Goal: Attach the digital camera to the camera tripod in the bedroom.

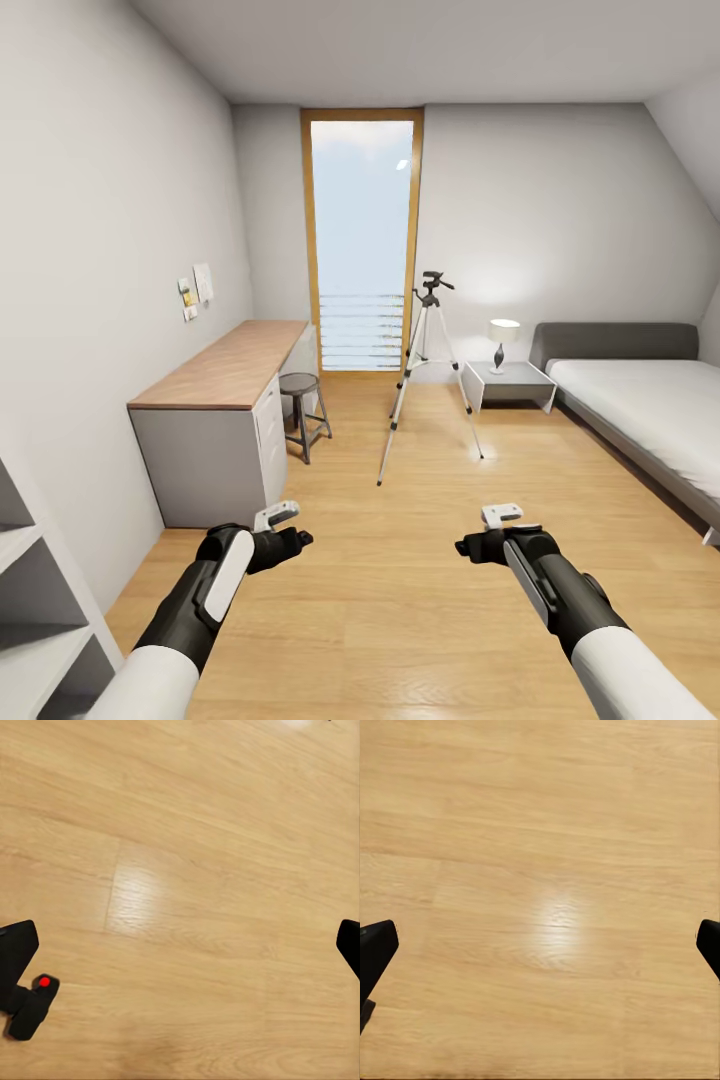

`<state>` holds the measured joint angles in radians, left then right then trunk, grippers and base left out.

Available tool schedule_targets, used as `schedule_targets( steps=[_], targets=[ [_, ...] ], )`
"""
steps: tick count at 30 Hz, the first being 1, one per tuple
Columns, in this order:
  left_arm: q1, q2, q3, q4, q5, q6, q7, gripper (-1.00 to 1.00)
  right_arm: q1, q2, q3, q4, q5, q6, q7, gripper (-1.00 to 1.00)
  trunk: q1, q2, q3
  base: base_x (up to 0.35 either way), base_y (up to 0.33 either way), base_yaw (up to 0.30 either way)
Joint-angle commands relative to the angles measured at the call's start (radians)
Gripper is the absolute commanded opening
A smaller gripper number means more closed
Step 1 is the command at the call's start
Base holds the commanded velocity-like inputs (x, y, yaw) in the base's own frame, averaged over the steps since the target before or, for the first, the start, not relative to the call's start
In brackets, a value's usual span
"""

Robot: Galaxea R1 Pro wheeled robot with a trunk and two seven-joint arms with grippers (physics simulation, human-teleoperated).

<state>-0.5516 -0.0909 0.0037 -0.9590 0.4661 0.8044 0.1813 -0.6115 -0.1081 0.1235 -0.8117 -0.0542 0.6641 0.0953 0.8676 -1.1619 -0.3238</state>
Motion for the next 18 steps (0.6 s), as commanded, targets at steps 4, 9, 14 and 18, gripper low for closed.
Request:
schedule_targets(
  steps=[4,9,14,18],
  targets=[
    [-0.001,0.001,0.003,-0.001,0.015,0.005,0.004,1.0,-0.001,-0.003,0.001,-0.007,-0.005,0.042,0.01,1.0,0.016,-0.029,-0.014,0.0,0.0,0.0],
    [-0.001,0.002,0.006,0.009,0.038,0.002,-0.027,1.0,-0.001,-0.011,-0.007,-0.014,-0.004,0.063,0.074,1.0,0.035,-0.064,-0.03,0.0,0.0,0.0],
    [-0.001,0.014,0.009,0.057,0.068,-0.006,-0.067,1.0,-0.002,-0.015,-0.05,-0.017,-0.002,0.066,0.177,1.0,0.054,-0.099,-0.045,0.0,0.0,0.0],
    [-0.001,0.038,0.016,0.092,0.089,-0.009,-0.089,1.0,-0.002,-0.015,-0.085,-0.024,-0.002,0.066,0.237,1.0,0.069,-0.127,-0.058,0.0,0.0,0.0]
  ],
)
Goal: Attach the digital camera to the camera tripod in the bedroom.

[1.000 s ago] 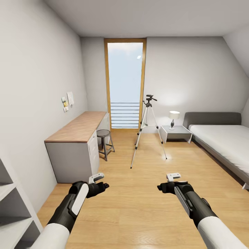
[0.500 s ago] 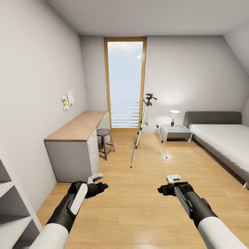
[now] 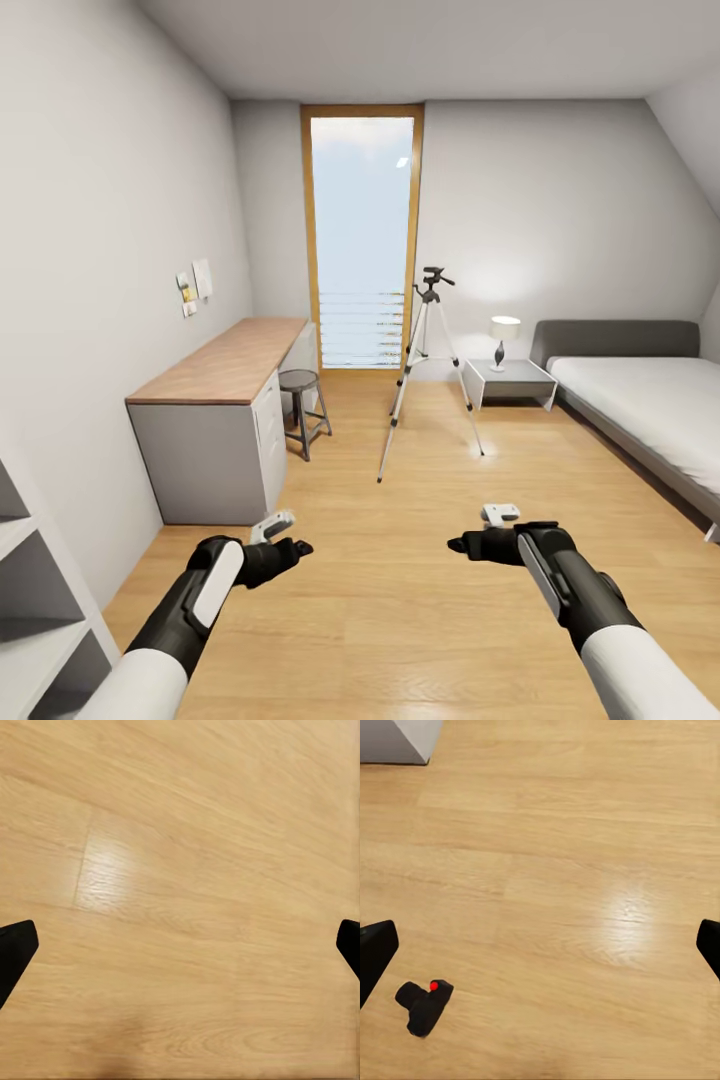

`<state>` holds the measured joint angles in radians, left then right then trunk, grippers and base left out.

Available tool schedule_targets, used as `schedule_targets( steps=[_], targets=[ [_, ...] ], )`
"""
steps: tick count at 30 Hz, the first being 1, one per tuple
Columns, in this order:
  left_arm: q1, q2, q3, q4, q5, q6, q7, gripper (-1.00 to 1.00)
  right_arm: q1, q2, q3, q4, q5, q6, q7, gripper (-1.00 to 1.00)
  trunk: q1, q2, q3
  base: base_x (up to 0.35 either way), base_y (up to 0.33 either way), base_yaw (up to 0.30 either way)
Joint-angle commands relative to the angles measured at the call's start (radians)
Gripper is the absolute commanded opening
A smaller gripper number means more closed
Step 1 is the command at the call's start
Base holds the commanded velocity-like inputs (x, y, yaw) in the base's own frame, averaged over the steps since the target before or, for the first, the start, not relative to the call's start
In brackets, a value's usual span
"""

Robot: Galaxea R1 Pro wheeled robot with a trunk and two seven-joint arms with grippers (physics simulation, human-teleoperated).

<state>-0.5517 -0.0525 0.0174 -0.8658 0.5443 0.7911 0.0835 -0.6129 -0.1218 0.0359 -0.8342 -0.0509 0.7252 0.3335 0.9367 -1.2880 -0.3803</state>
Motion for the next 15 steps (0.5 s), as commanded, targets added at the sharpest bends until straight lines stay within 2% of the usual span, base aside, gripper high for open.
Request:
schedule_targets(
  steps=[1,5,15],
  targets=[
    [-0.001,0.002,0.003,0.002,0.014,0.004,0.006,1.0,-0.001,-0.001,-0.001,-0.006,-0.005,0.006,0.008,1.0,0.004,-0.008,-0.004,0.0,0.0,0.0],
    [-0.001,0.012,0.006,0.015,0.026,0.004,-0.004,1.0,0.0,0.0,-0.011,-0.053,0.0,0.016,0.047,1.0,0.019,-0.036,-0.017,0.0,0.0,0.0],
    [-0.001,0.01,0.01,0.032,0.026,0.0,-0.004,1.0,0.0,0.007,-0.012,-0.062,0.006,0.019,0.054,1.0,0.058,-0.106,-0.048,0.0,0.0,0.0]
  ],
)
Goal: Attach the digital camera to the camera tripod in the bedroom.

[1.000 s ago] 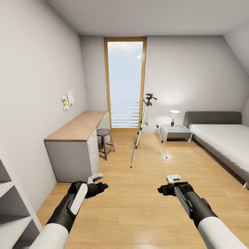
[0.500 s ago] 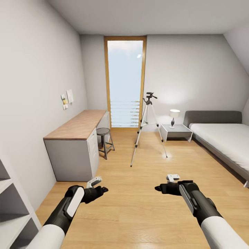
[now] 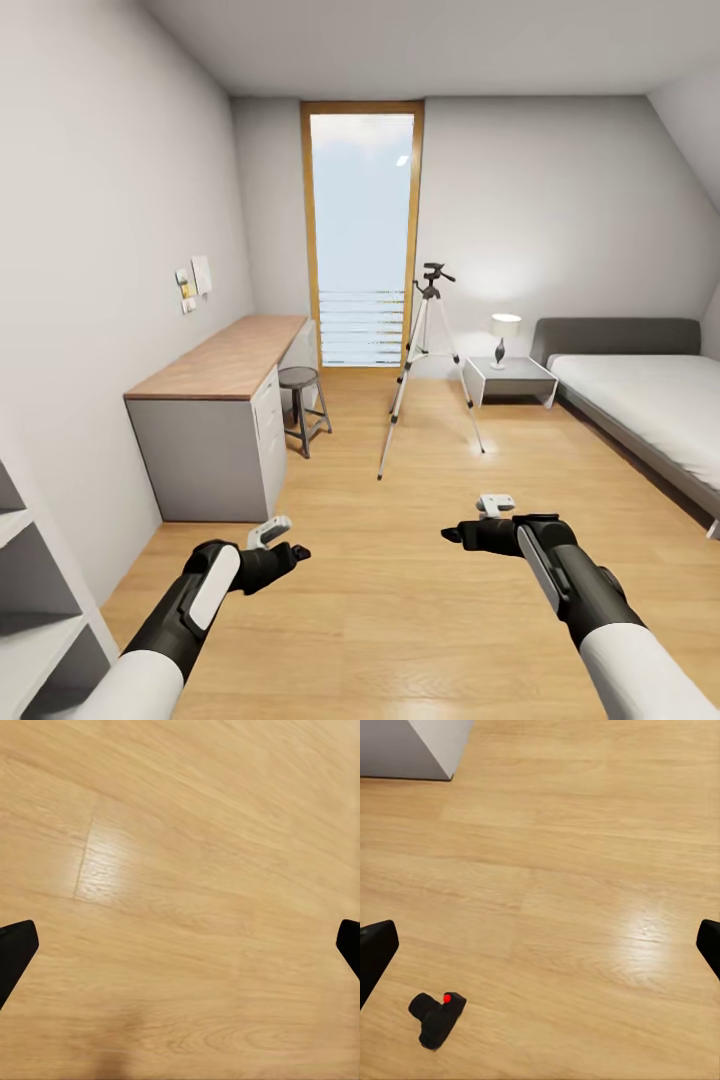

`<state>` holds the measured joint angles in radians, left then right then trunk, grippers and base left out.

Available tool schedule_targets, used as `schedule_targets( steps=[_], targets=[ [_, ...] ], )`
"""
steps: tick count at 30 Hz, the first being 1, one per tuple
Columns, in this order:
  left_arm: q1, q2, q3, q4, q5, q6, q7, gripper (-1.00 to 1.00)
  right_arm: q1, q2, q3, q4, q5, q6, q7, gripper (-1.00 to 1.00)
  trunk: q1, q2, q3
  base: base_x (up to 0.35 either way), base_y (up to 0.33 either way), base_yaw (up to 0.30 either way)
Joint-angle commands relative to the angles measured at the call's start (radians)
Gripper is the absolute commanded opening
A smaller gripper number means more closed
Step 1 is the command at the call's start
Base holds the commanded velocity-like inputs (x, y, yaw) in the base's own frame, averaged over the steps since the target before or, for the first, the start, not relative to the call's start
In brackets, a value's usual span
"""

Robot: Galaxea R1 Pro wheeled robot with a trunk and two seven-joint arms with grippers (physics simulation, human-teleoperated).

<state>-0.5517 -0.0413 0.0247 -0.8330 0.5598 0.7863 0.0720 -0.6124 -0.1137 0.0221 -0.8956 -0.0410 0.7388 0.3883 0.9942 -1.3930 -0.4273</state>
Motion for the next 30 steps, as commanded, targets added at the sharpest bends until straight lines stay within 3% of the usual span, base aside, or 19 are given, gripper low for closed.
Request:
schedule_targets(
  steps=[1,11,15,16,17,30],
  targets=[
    [-0.001,-0.001,0.003,-0.001,0.01,0.005,0.008,1.0,0.0,-0.001,0.002,-0.001,-0.004,0.005,-0.001,1.0,0.004,-0.008,-0.004,0.0,0.0,0.0],
    [-0.001,0.001,0.003,0.002,0.009,0.004,0.016,1.0,0.0,0.001,0.001,-0.003,-0.003,0.006,-0.002,1.0,0.042,-0.078,-0.036,0.0,0.0,0.0],
    [-0.001,0.003,0.001,0.006,-0.003,-0.012,0.02,1.0,-0.001,-0.002,0.001,-0.004,0.002,0.004,-0.005,1.0,0.058,-0.106,-0.048,0.0,0.0,0.0],
    [-0.001,0.003,-0.003,0.029,-0.029,-0.055,0.035,1.0,-0.001,-0.009,-0.001,-0.005,0.002,0.005,-0.003,1.0,0.061,-0.113,-0.051,0.0,0.0,0.0],
    [-0.001,0.002,-0.003,0.033,-0.033,-0.057,0.041,1.0,-0.001,-0.01,-0.002,-0.005,0.002,0.005,-0.002,1.0,0.065,-0.12,-0.055,0.0,0.0,0.0],
    [-0.001,-0.002,-0.003,0.04,-0.04,-0.064,0.053,1.0,-0.001,-0.009,-0.001,-0.021,-0.003,0.006,-0.001,1.0,0.115,-0.211,-0.095,0.0,0.0,0.0]
  ],
)
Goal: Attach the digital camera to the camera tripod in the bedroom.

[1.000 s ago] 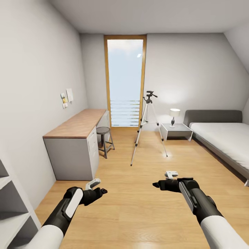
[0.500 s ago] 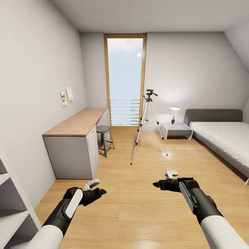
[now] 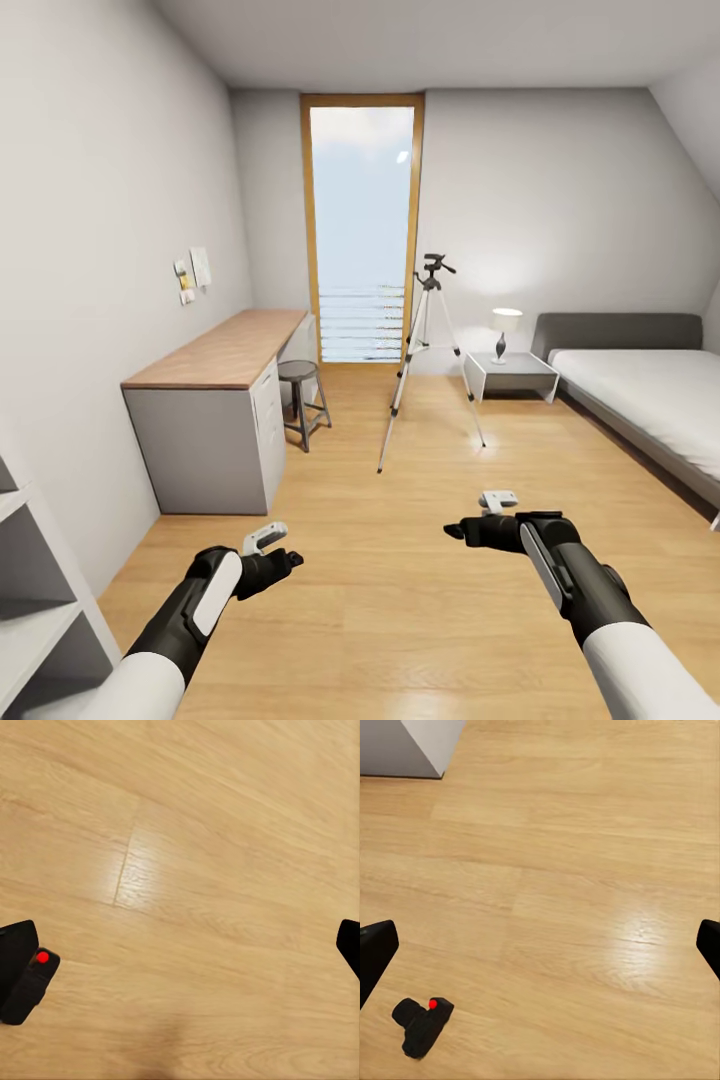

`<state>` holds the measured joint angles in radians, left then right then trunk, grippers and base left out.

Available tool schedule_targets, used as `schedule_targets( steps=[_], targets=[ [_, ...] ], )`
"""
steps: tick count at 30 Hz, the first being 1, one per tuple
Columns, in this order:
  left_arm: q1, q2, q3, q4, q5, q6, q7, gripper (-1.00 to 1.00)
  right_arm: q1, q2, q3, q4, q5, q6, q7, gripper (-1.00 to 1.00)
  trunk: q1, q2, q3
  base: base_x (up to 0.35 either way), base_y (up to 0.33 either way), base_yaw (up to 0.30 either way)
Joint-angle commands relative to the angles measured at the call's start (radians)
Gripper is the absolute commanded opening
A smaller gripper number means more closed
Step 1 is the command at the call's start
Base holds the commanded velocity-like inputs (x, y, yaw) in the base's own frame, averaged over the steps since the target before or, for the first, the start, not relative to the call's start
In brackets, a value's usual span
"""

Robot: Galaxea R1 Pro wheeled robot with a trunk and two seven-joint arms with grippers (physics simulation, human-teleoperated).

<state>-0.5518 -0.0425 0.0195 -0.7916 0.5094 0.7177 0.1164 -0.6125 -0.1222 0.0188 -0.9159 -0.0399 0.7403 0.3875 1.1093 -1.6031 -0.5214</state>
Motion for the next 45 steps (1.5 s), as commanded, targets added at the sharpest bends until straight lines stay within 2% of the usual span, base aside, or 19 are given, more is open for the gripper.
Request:
schedule_targets(
  steps=[1,3,8,10,45],
  targets=[
    [0.0,-0.001,0.002,-0.001,0.011,0.004,0.009,1.0,-0.001,-0.001,0.002,-0.005,-0.002,0.006,-0.001,1.0,0.004,-0.008,-0.004,0.0,0.0,0.0],
    [0.0,-0.001,0.002,-0.001,0.011,0.004,0.009,1.0,-0.001,-0.001,0.002,-0.008,-0.002,0.006,0.0,1.0,0.012,-0.022,-0.011,0.0,0.0,0.0],
    [0.0,-0.002,0.003,0.0,0.011,0.003,0.009,1.0,0.0,-0.003,0.0,-0.047,-0.013,0.086,0.002,1.0,0.031,-0.057,-0.026,0.0,0.0,0.0],
    [0.0,-0.001,0.004,0.0,0.011,0.003,0.009,1.0,0.0,-0.003,0.0,-0.054,-0.014,0.092,0.002,1.0,0.038,-0.071,-0.033,0.0,0.0,0.0],
    [0.0,0.0,0.004,-0.001,0.011,0.003,0.01,1.0,0.0,-0.002,0.003,-0.069,-0.006,0.097,-0.001,1.0,0.173,-0.316,-0.142,0.0,0.0,0.0]
  ],
)
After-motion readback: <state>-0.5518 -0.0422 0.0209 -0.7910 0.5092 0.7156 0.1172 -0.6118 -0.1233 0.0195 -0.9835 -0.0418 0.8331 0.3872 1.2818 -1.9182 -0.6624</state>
